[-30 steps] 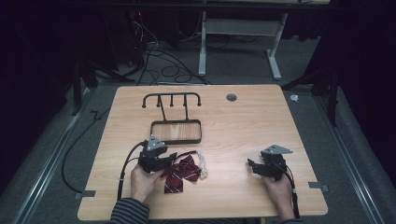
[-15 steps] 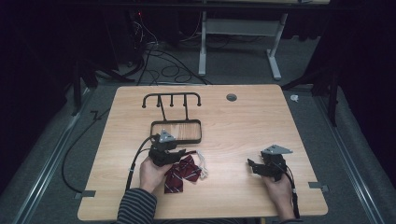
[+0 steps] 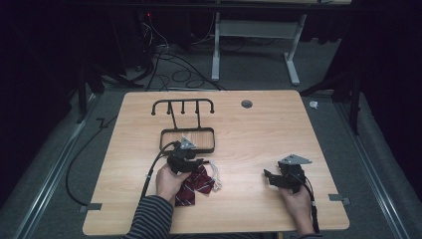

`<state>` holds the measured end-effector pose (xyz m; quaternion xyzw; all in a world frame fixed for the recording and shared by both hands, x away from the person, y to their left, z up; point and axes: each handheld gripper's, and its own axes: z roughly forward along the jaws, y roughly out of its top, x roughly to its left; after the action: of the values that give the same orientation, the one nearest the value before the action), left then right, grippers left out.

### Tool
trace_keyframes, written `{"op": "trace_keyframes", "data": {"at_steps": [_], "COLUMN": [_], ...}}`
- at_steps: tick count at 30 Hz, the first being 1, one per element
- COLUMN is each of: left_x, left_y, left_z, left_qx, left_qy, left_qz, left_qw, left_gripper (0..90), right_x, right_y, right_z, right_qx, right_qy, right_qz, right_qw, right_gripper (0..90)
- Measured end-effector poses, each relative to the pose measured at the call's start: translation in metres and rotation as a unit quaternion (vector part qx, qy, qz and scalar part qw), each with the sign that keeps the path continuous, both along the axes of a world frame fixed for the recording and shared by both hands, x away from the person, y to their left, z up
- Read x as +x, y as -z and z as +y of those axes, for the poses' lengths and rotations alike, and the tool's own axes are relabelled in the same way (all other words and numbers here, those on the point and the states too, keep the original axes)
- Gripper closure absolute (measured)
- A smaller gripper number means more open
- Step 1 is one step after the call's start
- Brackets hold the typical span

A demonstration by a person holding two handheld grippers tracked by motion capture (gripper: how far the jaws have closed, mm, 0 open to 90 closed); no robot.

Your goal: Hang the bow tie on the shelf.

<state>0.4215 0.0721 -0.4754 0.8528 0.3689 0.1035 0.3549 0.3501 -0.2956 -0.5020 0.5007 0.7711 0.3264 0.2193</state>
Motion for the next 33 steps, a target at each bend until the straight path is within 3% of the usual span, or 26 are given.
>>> {"op": "trace_keyframes", "data": {"at_steps": [10, 18, 23, 33], "left_x": [0.005, 0.007, 0.007, 0.001], "left_y": [0.009, 0.014, 0.014, 0.004], "left_z": [-0.003, -0.003, -0.003, -0.001], "left_qx": [0.006, 0.014, 0.019, 0.021], "left_qy": [0.000, 0.008, 0.009, 0.005], "left_qz": [0.016, 0.027, 0.023, 0.004], "left_qw": [0.9999, 0.9995, 0.9995, 0.9998], "left_gripper": [68.4, 80.2, 88.8, 89.8], "right_x": [0.000, 0.000, 0.000, 0.000], "right_y": [0.000, 0.000, 0.000, 0.000], "right_z": [0.000, 0.000, 0.000, 0.000], "right_qx": [0.002, 0.002, 0.001, 0.002], "right_qy": [0.001, 0.001, 0.001, 0.002], "right_qz": [0.001, 0.001, 0.001, 0.001], "right_qw": [1.0000, 1.0000, 1.0000, 1.0000], "right_gripper": [33.1, 33.1, 33.2, 33.7]}}
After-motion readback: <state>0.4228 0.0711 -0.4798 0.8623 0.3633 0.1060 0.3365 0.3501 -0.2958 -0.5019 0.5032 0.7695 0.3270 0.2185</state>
